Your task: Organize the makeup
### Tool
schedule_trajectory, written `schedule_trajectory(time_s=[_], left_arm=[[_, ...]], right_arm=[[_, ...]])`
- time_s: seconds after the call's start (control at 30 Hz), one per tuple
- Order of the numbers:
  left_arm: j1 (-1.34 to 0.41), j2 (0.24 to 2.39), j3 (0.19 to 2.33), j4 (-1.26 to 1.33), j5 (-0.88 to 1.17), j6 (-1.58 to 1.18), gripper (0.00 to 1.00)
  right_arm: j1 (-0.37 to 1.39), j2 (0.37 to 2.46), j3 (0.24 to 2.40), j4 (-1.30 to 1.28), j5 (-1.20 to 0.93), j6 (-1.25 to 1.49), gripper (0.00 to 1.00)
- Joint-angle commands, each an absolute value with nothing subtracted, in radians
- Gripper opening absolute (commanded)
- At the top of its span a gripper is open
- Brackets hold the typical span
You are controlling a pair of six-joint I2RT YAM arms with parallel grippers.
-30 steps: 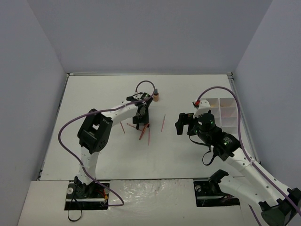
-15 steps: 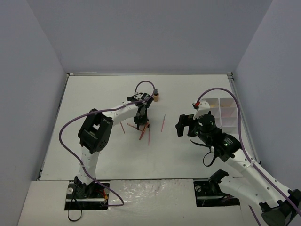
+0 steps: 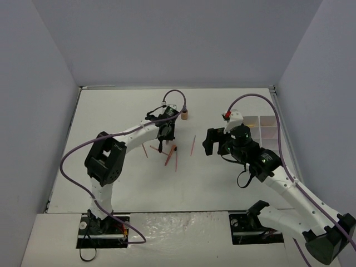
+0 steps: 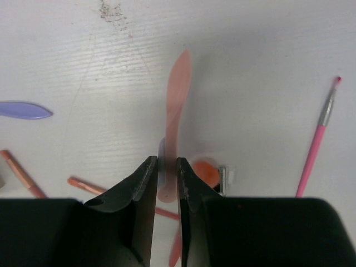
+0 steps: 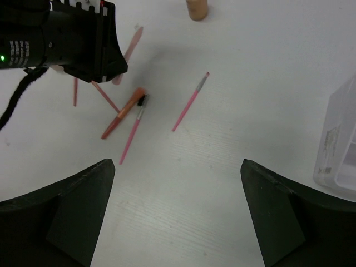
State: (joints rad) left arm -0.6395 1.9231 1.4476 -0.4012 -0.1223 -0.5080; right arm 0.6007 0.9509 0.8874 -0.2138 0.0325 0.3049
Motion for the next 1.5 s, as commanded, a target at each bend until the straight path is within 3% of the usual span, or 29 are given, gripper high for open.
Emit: schedule_trajectory(time_s=[0.0,0.17,0.4,1.2,1.47], left_arm=[[-0.638,1.683,1.388,-0.165,-0.067,-0.34,0.0],[-0.648,1.538,1.289,-0.038,0.033,-0.251,0.0],[-0.674,1.448,1.246,0.04,0.151,-0.208,0.0],[-0.746,1.394,1.27,0.074,0.25,-0.232,0.0],[-0.752,1.386,1.262,0.087,0.261,-0.247,0.0]], right_arm=[[0.541,1.022,1.039,-0.164,-0.099,0.351,0.87],[0.446,1.15,1.175,-0.163,-0.308,0.41,0.78],[0.452,1.286,1.295,-0.112,-0.426,0.445,0.7],[0.489,1.396,1.308,-0.02,-0.418,0.444,0.47],[0.489,1.399,1.285,-0.014,-0.403,0.432,0.31]])
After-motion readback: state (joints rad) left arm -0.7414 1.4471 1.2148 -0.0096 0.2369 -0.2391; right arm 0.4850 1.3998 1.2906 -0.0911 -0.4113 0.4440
